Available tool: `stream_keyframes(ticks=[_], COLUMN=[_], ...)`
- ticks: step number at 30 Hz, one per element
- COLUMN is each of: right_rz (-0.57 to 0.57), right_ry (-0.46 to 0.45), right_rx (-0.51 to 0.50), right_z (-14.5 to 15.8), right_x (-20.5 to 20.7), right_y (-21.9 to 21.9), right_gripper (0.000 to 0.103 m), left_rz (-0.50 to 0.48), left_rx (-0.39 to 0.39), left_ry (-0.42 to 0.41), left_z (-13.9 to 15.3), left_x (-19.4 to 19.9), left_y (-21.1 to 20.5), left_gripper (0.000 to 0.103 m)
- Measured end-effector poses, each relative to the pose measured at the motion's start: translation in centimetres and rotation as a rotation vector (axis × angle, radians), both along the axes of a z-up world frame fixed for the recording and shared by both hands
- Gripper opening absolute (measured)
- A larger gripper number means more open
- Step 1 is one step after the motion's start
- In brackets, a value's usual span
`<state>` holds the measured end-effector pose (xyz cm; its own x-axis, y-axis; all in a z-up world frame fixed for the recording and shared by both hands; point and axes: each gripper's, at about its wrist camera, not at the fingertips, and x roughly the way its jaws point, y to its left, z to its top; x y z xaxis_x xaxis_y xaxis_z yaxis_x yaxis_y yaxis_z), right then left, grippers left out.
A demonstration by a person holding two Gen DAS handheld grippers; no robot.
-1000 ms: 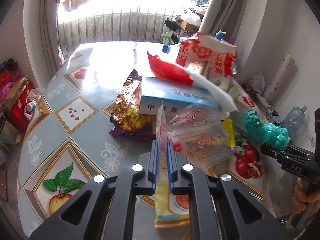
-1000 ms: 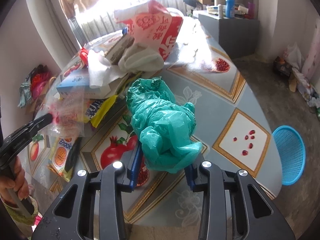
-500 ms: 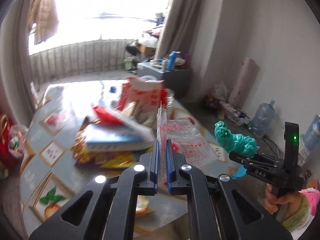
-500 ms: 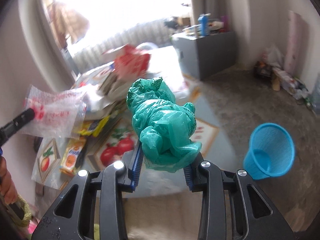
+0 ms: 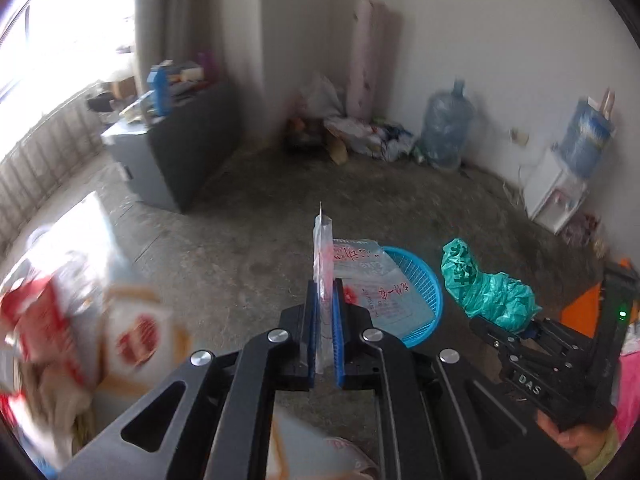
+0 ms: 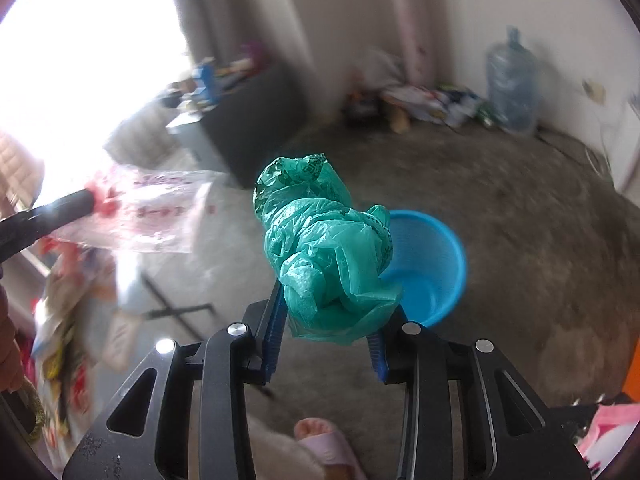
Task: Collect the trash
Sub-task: 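Carry both bags to the blue wastebasket and open both tools over it, then move both tools back over the table toward the yellow Enaak packet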
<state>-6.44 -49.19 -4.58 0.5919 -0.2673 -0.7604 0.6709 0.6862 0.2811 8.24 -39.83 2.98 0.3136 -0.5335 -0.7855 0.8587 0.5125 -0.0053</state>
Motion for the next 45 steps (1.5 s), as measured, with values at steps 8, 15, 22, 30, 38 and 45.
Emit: stream_keyframes(ticks=[8,15,22,30,38,45], right_rz=[-0.105,-0.144,-0.194,-0.177,-0.117,0.043], right_ry=[0.080,0.152,0.107,0.070,-0.025,-0.073], right_rx=[0.225,0.355,0.300,0.033,-0.226,-0.393], right_z=[-11.0,-18.0,-15.7,-7.3,1.9,6.2], right_x=[3.4,4.8,2.5,1.0,-0.4,0.4], right_y=[-9.7,-13.8,-13.1,-8.5,-0.6,5.7], right_gripper=[0.037,0.053,0.059,0.084,0.095,0.095], left_rz=[-0.037,-0.011,-0.043,-0.136,-0.215,0.066], left_rx=[0.236,0.325,0.222,0.052,-0.120,-0.274], left_ry=[0.225,0.275,0.227,0.125,0.098,0.080], left_z=[-13.5,-19.7,-16.5,-7.2,2.4,6.9], left_x=[4.5,4.7,3.8,1.2,-2.7,-1.6], left_y=[-15.2,-20.3,-18.2,-12.8,1.7,18.9], left_gripper=[0.009,0.039,0.048,0.059,0.077,0.098])
